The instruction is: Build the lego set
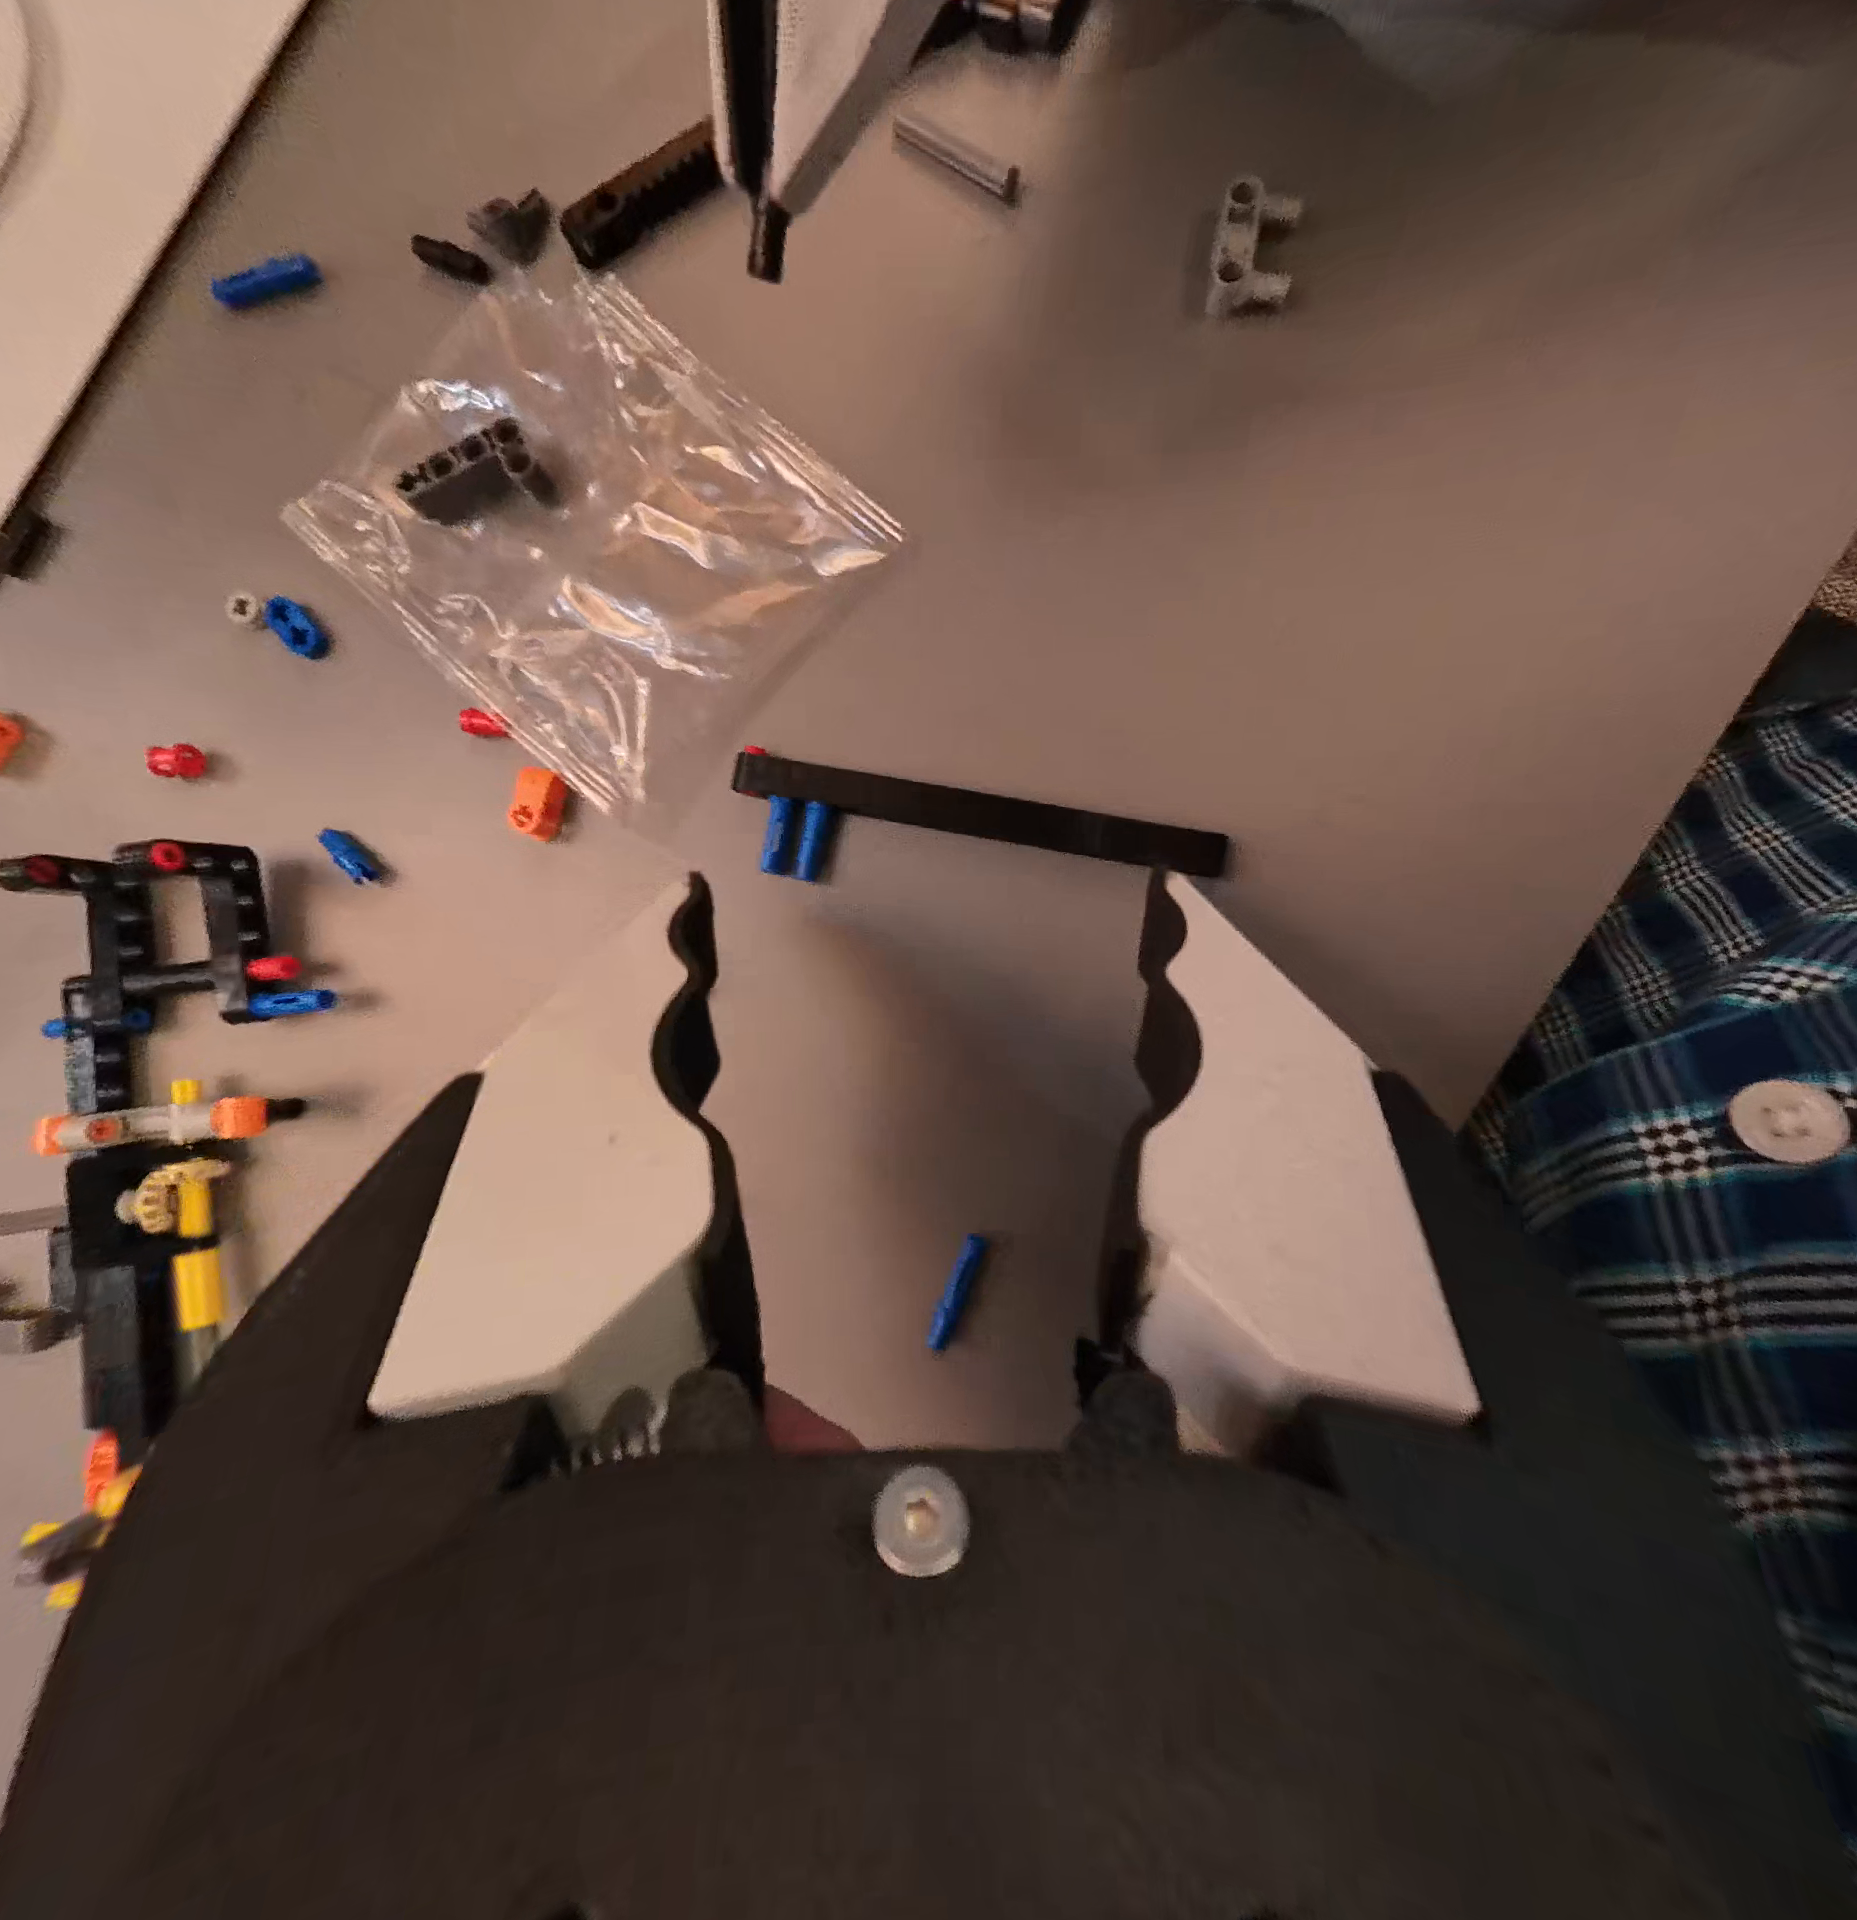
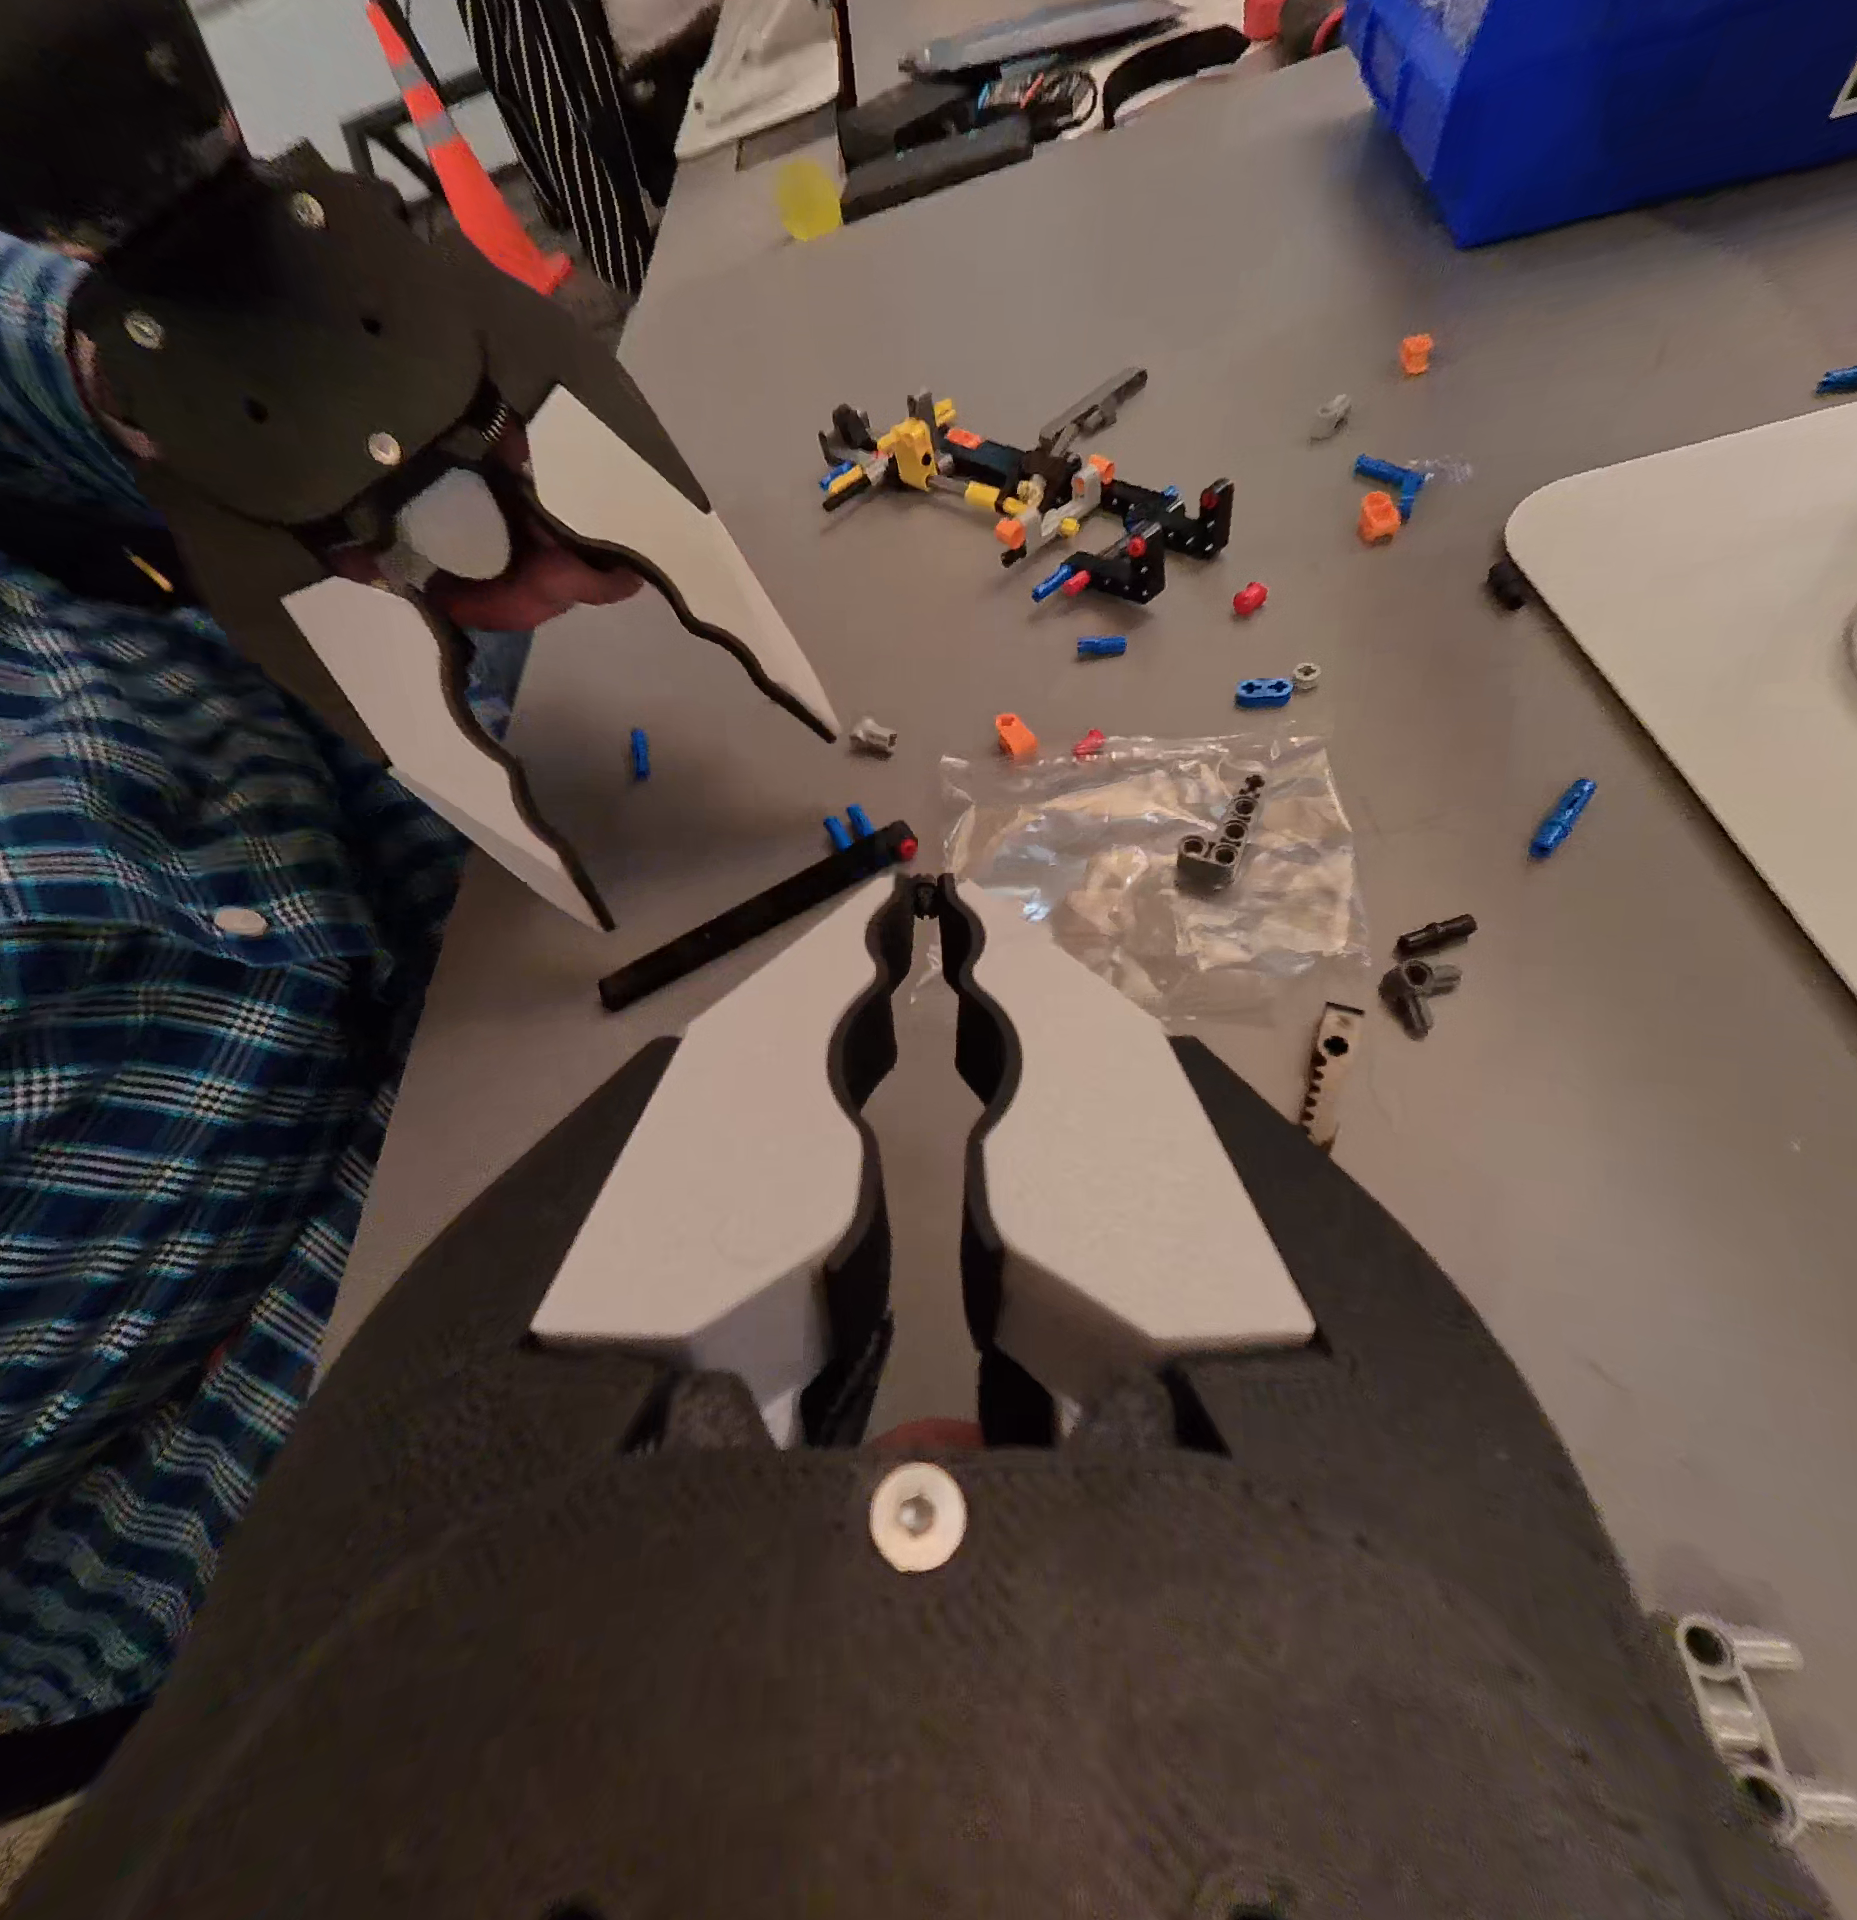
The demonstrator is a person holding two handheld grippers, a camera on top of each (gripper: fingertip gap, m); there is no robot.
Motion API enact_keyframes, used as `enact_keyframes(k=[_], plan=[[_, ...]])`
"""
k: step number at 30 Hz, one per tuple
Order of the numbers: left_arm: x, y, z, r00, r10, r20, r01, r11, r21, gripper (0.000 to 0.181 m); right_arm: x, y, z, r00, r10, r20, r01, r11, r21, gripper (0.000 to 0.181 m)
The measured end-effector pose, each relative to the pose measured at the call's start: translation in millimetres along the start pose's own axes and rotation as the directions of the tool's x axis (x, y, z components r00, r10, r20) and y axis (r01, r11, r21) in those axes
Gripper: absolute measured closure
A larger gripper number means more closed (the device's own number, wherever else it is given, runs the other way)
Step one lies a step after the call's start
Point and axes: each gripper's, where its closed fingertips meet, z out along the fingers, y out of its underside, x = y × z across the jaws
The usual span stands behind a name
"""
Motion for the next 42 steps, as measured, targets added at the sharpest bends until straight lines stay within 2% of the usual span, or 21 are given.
enact_keyframes(k=[6,13,17,23,33,42], plan=[[11.8,-2.4,5.9,0.999,-0.031,0.007,0.031,1.000,0.002,0.098,-12.2,16.7,15.5,0.994,-0.106,0.002,0.105,0.985,-0.134,0.179],[16.7,-10.6,8.9,0.997,-0.068,0.043,0.067,0.998,0.007,0.120,-27.0,26.0,32.1,0.979,-0.200,0.029,0.201,0.956,-0.215,0.179],[18.8,-10.5,14.2,0.994,-0.081,0.069,0.084,0.996,-0.030,0.122,-30.6,32.7,39.1,0.975,-0.217,0.039,0.219,0.943,-0.252,0.179],[15.2,-5.4,19.6,0.992,-0.056,0.109,0.065,0.995,-0.080,0.136,-30.7,33.5,40.6,0.975,-0.219,0.035,0.221,0.941,-0.257,0.179],[11.5,4.9,15.9,0.995,0.002,0.095,0.010,0.992,-0.127,0.171,-27.4,30.0,35.9,0.978,-0.209,0.021,0.208,0.949,-0.237,0.179],[5.8,6.7,11.4,0.996,-0.037,0.080,0.043,0.996,-0.078,0.176,-18.9,19.1,23.3,0.983,-0.185,-0.018,0.179,0.968,-0.177,0.179]])
